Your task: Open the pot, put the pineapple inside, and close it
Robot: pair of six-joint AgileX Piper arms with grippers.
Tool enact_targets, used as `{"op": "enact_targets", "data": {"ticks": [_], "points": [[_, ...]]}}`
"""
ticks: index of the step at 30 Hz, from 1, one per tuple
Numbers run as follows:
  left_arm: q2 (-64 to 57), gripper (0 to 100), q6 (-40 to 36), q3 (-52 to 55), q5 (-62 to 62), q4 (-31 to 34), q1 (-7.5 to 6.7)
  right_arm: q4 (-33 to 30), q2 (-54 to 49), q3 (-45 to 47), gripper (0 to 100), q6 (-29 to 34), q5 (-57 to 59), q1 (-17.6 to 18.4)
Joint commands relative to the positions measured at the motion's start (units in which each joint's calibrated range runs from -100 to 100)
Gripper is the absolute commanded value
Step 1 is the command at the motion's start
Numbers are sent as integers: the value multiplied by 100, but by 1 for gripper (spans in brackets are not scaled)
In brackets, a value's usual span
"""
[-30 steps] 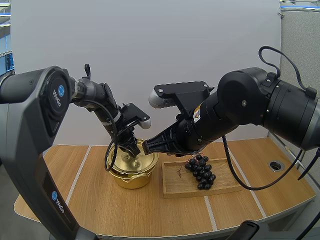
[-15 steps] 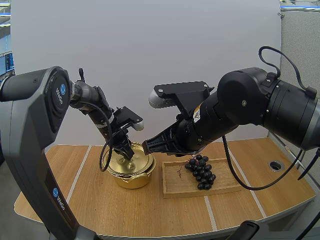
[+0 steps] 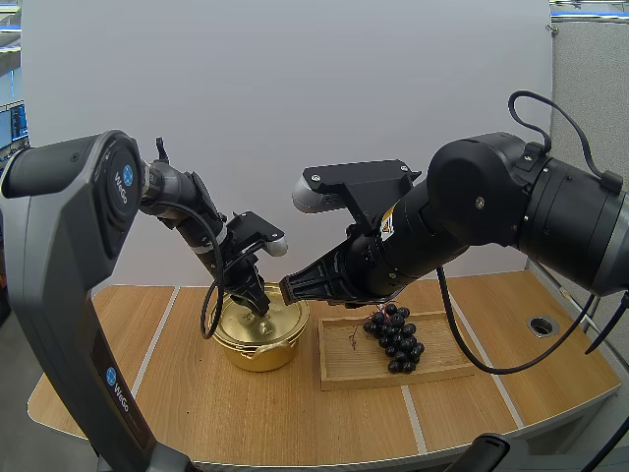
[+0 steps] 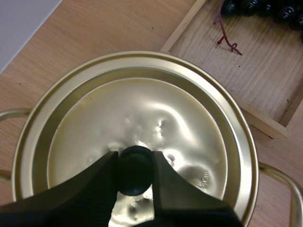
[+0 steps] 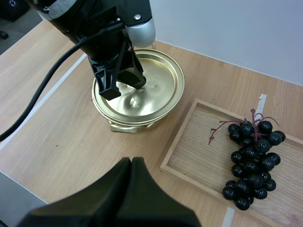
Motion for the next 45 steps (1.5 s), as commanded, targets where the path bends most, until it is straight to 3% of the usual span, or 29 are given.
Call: {"op": "enact_targets", "data": {"ticks": [1,12,14,16,17,20,29,45], "points": [[27,0,24,2,97,-138,-2,-27,-66,9,0,-30,22,-4],[26,0,24,2,546,-138,-2,-27,-66,9,0,-30,22,-4],[26,7,24,2,625,-138,-2,-27,-66,9,0,-30,22,-4],[26,26,24,2,669,-138,-2,-27,-66,9,0,-30,22,-4],[26,40,24,2,719,-138,-2,-27,-66,9,0,-30,22,-4],[-64,100,24,-12,889,-138,-2,-27,-66,9,0,-30,22,-4],[-769,100,-144,-921,2138,-138,-2,-27,-66,9,0,-30,22,-4],[-3415,100,-915,-3249,2138,-1,-2,-27,-66,9,0,-30,22,-4]]}}
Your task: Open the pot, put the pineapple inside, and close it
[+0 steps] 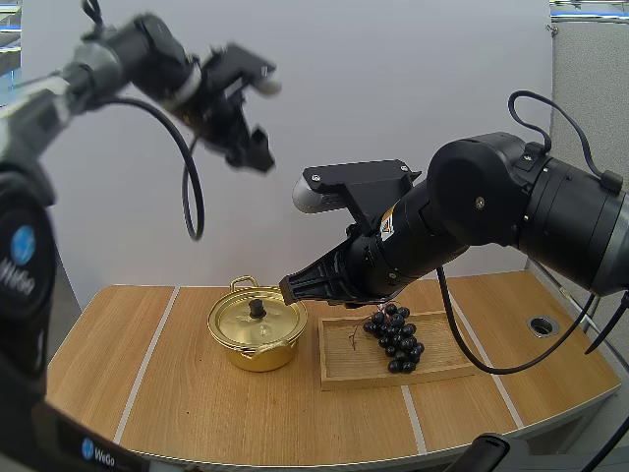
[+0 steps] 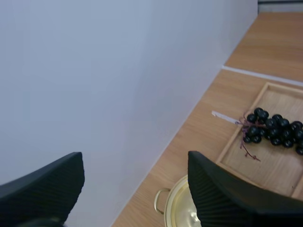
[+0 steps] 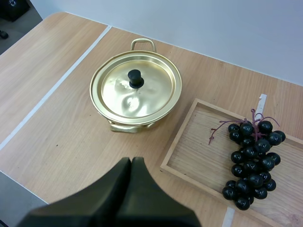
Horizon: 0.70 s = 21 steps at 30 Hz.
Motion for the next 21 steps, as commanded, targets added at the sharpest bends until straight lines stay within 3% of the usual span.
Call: {"op": "enact_targets", "data": {"ticks": [1,11,12,13,16,18,21], "points": [[-1175,100,-334,-656,133,25,-2,-27,-66,9,0,-30,5,-4],[-2552,100,-750,-668,133,25,-2,-27,-66,9,0,-30,5,-4],[-2668,94,-857,-668,133,25,-2,-27,-66,9,0,-30,5,-4],[-2755,81,-966,-668,133,25,-2,-27,-66,9,0,-30,5,-4],[-3046,29,-1167,-668,133,25,-2,23,-66,9,0,-30,3,-4],[-3175,4,-1235,-640,133,25,-2,52,-66,9,0,-30,-13,-4],[-3415,0,-1372,-450,133,25,-2,79,-66,9,0,-30,-66,-4]]}}
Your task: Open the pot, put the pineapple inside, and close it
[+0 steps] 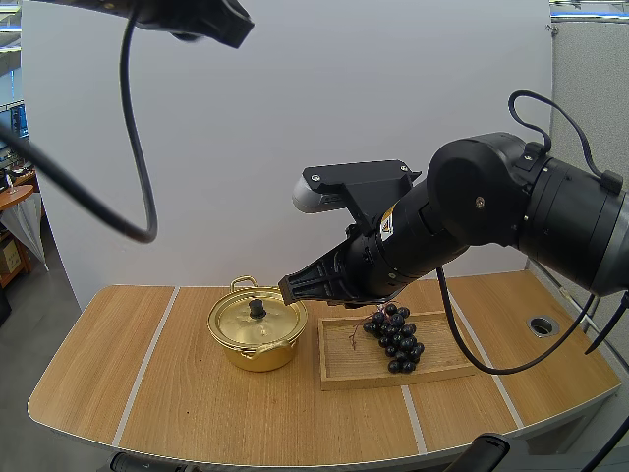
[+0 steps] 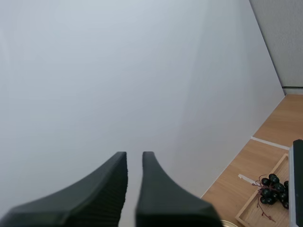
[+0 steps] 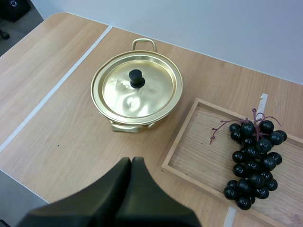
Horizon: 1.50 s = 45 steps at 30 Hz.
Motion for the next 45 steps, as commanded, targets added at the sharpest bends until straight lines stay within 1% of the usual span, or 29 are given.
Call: {"op": "enact_targets", "data": {"ticks": [1,6,10,14,17,20,21,28,30,31,34,38,41,45], "points": [[-581,0,-430,266,83,11,-2,79,-66,9,0,-30,-85,-4],[-1120,0,-463,1102,83,0,-2,-172,-190,9,0,10,-358,-28],[-1674,0,-463,2056,-20,22,-2,-606,-584,9,0,266,-1053,-153],[-2212,0,-573,2858,-1292,22,-2,-1184,-1034,9,0,588,-1530,-272],[-2507,0,-942,3419,-2035,11,-2,-1572,-1257,9,0,801,-1538,-358],[-2761,0,-1327,3933,-2541,-34,-2,-1844,-1496,9,0,845,-1656,-516],[-2875,0,-1440,4140,-2780,-68,-2,-1950,-1617,9,0,960,-1765,-599],[-3423,0,-2298,5166,-4202,-68,-2,-1994,-2356,9,0,1039,-1854,-1077],[-3614,0,-2522,5361,-4514,-68,18,-1998,-2585,9,0,1102,-1854,-1188],[-3721,0,-2590,5456,-4634,-68,52,-1998,-2698,9,0,1117,-1854,-1243],[-4050,0,-2590,5710,-5128,-68,115,-2025,-3059,9,0,1194,-1956,-1393],[-4387,0,-2590,5971,-5721,-68,117,-2036,-3626,9,0,1175,-2600,-1566],[-4544,0,-2590,6173,-5765,-68,117,-2036,-3975,9,0,1176,-2852,-1707],[-4795,0,-2590,6441,-5802,-68,117,-2014,-4248,9,0,1205,-2856,-1914]]}}
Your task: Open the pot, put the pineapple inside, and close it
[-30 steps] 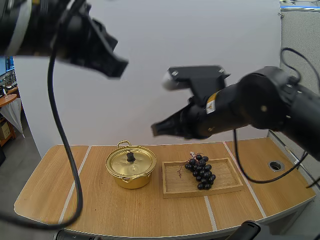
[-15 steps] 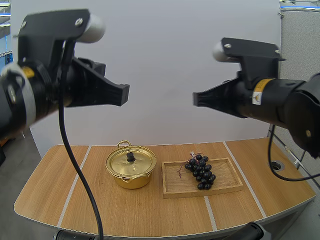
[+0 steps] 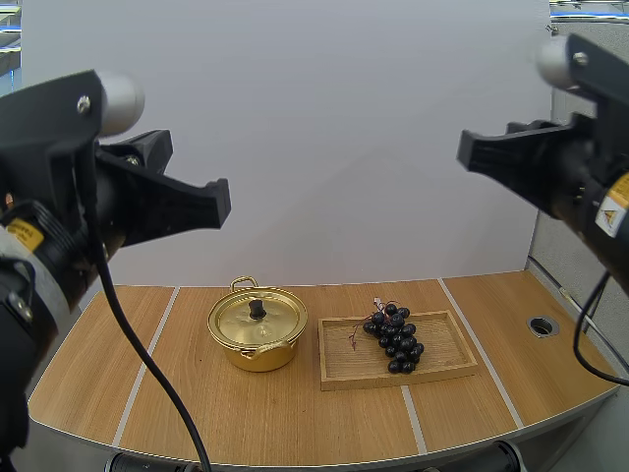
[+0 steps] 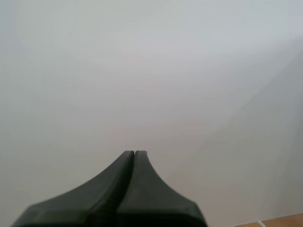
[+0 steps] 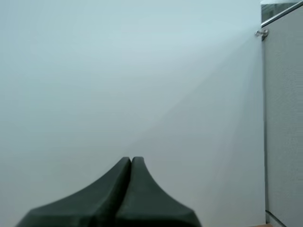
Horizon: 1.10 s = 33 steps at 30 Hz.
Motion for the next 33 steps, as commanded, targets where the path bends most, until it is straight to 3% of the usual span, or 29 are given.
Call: {"op": "enact_targets", "data": {"ticks": [1,11,17,23,30,33], "points": [[-456,0,-51,518,-347,-77,14,-11,-400,-2,0,17,-264,-297],[-879,0,-51,1014,-942,-66,14,721,-400,771,0,17,-410,-599],[-879,0,-19,1173,-1113,-66,4,747,-400,1928,0,-260,-1772,-661],[-879,0,-19,1302,-1096,194,-169,1125,-400,3090,0,-730,-3640,-661],[-879,0,-19,2160,-1437,449,-203,1125,-400,4116,0,-730,-4019,-661],[-879,0,-19,2841,-2135,458,-203,1125,-400,4421,0,-730,-4019,-661]]}}
